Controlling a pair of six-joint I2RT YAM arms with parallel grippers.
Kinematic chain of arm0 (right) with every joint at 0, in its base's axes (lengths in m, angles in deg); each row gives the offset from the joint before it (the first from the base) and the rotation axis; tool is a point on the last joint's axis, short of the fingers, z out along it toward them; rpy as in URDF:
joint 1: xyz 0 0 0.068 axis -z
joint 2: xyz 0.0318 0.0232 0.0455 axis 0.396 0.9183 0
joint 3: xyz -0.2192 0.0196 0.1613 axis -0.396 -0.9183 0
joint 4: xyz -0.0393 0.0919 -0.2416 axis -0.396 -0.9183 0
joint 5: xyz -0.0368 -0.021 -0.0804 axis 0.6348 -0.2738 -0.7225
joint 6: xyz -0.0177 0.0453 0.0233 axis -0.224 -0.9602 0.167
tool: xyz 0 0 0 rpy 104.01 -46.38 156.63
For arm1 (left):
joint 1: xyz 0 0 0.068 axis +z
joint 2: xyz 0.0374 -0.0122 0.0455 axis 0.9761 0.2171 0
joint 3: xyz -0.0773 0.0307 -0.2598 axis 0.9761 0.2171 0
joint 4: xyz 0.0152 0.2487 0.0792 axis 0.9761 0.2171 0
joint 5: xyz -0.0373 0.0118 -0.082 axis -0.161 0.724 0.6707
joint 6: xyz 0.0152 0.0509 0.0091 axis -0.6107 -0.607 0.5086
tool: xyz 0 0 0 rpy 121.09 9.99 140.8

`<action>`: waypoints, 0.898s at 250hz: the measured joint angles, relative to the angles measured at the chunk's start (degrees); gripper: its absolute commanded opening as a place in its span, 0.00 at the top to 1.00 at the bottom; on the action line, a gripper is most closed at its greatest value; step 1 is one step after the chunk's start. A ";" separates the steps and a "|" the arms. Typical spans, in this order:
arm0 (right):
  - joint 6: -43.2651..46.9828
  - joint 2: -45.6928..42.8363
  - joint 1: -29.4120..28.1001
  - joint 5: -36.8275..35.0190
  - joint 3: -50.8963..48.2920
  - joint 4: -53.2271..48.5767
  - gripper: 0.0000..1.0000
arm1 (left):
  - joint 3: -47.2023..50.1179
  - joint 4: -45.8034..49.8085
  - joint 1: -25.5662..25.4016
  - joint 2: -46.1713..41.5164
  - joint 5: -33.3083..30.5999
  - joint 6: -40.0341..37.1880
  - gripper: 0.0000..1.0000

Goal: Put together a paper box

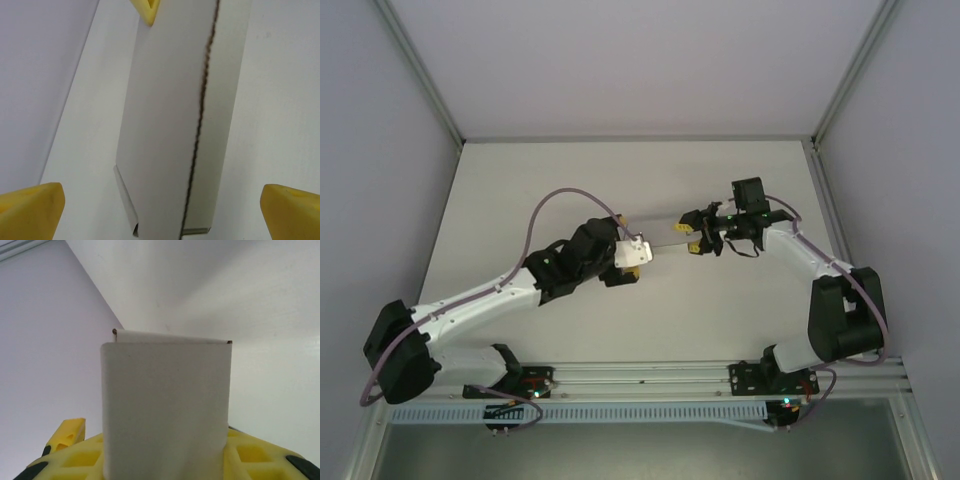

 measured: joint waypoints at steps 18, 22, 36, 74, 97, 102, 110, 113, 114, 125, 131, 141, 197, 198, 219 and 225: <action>-0.63 -0.44 0.00 0.63 0.11 -0.44 0.63 | 0.00 -0.79 -0.24 1.16 -0.96 -1.05 0.01; -0.70 -0.55 0.00 0.76 0.11 -0.55 0.63 | 0.00 -0.94 -0.26 1.51 -1.14 -1.25 0.02; -1.40 -1.18 0.04 0.98 0.11 -0.96 0.63 | 0.00 -1.05 -0.31 2.69 -1.75 -1.95 0.05; -2.29 -2.78 0.42 0.39 -0.02 -1.38 0.64 | -0.04 -2.25 -0.35 4.59 -2.62 -2.91 0.16; -2.27 -2.84 0.52 0.48 -0.07 -1.66 0.63 | -0.50 -3.30 -0.35 4.63 -2.45 -3.48 0.26; -2.27 -2.84 0.52 0.50 -0.07 -1.70 0.63 | -0.66 -3.54 -0.37 4.63 -2.29 -3.63 0.28; -2.27 -2.84 0.52 0.61 -0.07 -1.79 0.63 | -0.87 -3.89 -0.42 4.63 -1.95 -3.56 0.30; -2.27 -2.84 0.52 0.68 -0.07 -1.81 0.63 | -0.94 -3.98 -0.42 4.63 -1.86 -3.65 0.32; -2.29 -2.84 0.52 0.70 -0.07 -1.81 0.63 | -1.01 -4.07 -0.44 4.63 -1.81 -3.50 0.32; -2.29 -2.84 0.42 0.74 -0.07 -1.81 0.63 | -1.31 -4.46 -0.61 4.66 -1.33 -3.43 0.37; -2.32 -2.84 0.31 0.74 -0.09 -1.81 0.63 | -1.49 -4.74 -0.74 4.66 -1.16 -3.56 0.38; -2.73 -2.84 0.11 0.74 -0.13 -1.75 0.63 | -1.73 -4.83 -0.92 4.68 -0.96 -3.58 0.41; -4.68 -2.99 0.04 -0.20 -0.59 -1.51 0.47 | -1.75 -4.42 -1.20 5.62 -0.52 -5.07 0.65; -4.66 -2.99 0.02 -0.20 -0.63 -1.51 0.46 | -1.75 -4.39 -1.22 5.62 -0.55 -5.07 0.66; -5.16 -3.43 -0.55 -0.15 -0.96 -1.31 0.25 | -1.75 -4.24 -1.27 5.73 -0.28 -5.11 0.68; -4.92 -3.63 -0.83 -0.17 -0.98 -1.22 0.04 | -1.75 -4.28 -1.27 5.73 -0.02 -5.09 0.69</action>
